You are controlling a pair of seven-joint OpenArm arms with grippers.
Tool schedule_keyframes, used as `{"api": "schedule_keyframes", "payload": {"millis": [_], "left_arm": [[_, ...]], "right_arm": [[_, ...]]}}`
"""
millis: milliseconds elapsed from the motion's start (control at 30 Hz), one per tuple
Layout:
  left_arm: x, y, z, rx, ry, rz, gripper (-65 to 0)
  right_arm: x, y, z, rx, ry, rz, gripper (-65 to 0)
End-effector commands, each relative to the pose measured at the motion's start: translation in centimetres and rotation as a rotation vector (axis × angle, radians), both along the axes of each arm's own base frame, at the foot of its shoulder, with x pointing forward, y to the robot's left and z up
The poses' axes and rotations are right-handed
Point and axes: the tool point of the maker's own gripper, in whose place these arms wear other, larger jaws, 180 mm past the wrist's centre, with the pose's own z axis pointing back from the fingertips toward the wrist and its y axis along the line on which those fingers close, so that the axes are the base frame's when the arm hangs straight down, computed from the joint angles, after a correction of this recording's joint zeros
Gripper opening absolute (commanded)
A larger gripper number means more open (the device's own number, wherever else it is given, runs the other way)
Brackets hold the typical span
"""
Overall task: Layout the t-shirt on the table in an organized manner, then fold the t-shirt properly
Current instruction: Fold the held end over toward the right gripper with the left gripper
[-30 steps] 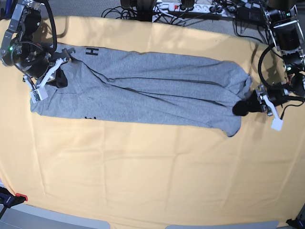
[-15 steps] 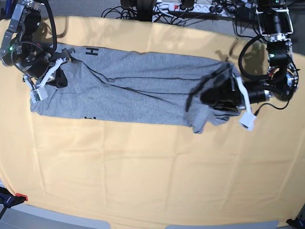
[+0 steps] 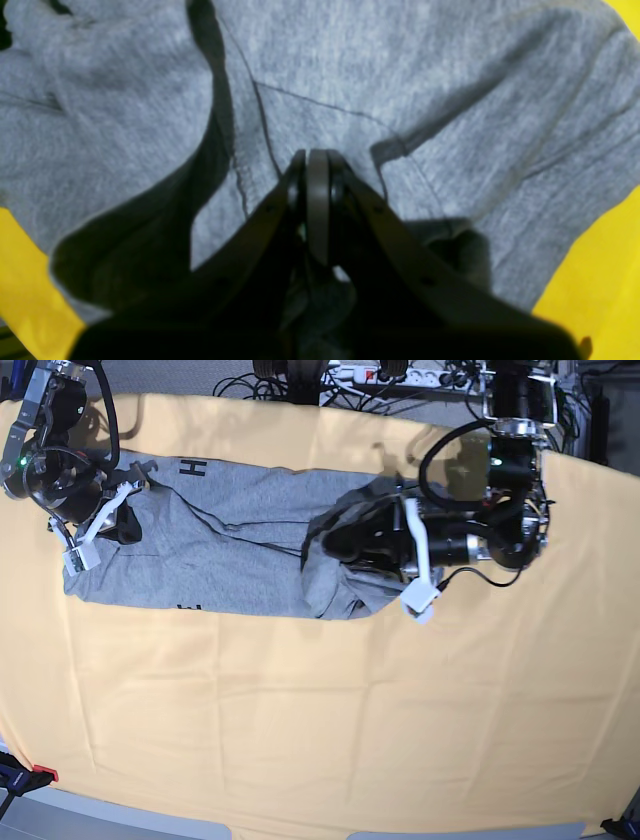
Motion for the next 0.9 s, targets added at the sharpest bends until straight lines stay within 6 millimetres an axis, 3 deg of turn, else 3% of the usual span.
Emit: {"api": "schedule_keyframes", "payload": {"millis": [0, 100, 533, 867], "left_arm": [[0.8, -0.8, 1.6, -0.054, -0.044, 0.013, -65.0], [1.2, -2.3, 1.5, -0.066, -0.053, 0.032, -65.0], [3.5, -7.1, 4.8, -0.146, -0.14, 0.059, -65.0], [4.9, -7.3, 3.0, -0.116, -0.123, 0.126, -65.0]], "right_arm": [[0.6, -0.1, 1.1, -0.001, -0.043, 0.01, -65.0], [0.6, -0.1, 1.1, -0.001, -0.042, 0.01, -65.0], [0.7, -0.1, 1.2, 0.001, -0.043, 0.011, -65.0], [0.7, -0.1, 1.2, 0.002, -0.044, 0.01, -65.0]]}}
